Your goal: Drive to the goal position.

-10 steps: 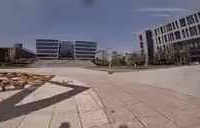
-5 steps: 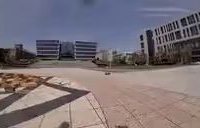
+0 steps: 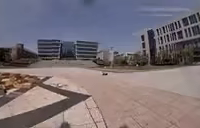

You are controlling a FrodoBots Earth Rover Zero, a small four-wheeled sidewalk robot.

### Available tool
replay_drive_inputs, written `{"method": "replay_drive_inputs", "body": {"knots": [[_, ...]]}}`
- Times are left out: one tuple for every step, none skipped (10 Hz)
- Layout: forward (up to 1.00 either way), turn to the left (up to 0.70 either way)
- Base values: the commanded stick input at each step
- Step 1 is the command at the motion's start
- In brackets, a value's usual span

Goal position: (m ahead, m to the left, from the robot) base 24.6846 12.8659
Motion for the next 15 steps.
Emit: {"method": "replay_drive_inputs", "body": {"knots": [[0.70,0.00],[0.70,0.00],[0.70,0.00],[0.70,0.00],[0.70,0.00],[0.70,0.00],[0.70,0.00],[0.70,0.00],[0.70,0.00],[0.70,0.00],[0.70,0.00],[0.70,0.00],[0.70,0.00],[0.70,0.00],[0.70,0.00]]}}
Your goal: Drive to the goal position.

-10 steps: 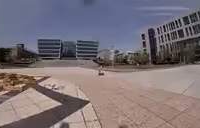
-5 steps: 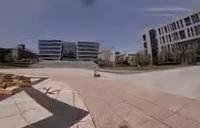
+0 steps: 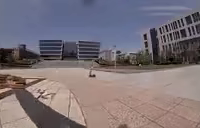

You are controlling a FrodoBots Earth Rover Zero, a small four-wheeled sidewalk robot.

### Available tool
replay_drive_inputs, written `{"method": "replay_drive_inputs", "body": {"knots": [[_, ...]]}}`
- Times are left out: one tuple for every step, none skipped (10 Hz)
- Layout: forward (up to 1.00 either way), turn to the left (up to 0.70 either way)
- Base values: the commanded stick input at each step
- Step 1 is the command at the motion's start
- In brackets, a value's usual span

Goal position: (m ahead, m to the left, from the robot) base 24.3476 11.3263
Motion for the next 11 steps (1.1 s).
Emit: {"method": "replay_drive_inputs", "body": {"knots": [[0.70,0.00],[0.70,0.00],[0.70,0.00],[0.70,0.00],[0.70,0.00],[0.70,0.00],[0.70,0.00],[0.70,0.00],[0.70,0.00],[0.70,0.00],[0.70,0.00]]}}
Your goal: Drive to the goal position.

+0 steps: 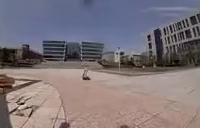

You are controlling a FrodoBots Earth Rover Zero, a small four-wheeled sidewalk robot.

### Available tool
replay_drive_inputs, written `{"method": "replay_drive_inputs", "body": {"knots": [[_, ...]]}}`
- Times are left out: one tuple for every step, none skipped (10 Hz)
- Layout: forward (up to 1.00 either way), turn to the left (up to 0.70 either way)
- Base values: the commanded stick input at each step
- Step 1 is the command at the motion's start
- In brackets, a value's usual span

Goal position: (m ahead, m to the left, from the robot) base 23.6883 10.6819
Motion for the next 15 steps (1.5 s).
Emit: {"method": "replay_drive_inputs", "body": {"knots": [[0.70,0.00],[0.70,0.00],[0.70,0.00],[0.70,0.00],[0.70,0.00],[0.70,0.00],[0.70,0.00],[0.70,0.00],[0.70,0.00],[0.70,0.00],[0.70,0.00],[0.70,0.00],[0.70,0.00],[0.70,0.00],[0.70,0.00]]}}
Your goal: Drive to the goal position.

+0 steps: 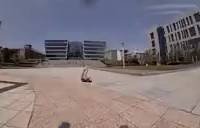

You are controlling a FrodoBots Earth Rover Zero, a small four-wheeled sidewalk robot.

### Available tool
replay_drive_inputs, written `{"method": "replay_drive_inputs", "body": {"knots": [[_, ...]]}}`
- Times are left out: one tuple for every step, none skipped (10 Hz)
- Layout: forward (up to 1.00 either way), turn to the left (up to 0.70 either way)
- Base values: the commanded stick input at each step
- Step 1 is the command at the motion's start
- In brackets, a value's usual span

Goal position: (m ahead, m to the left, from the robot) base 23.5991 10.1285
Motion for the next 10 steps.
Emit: {"method": "replay_drive_inputs", "body": {"knots": [[0.70,0.00],[0.70,0.00],[0.70,0.00],[0.70,-0.05],[0.70,-0.11],[0.70,-0.21],[0.70,-0.32],[0.70,-0.35],[0.70,-0.35],[0.70,-0.35]]}}
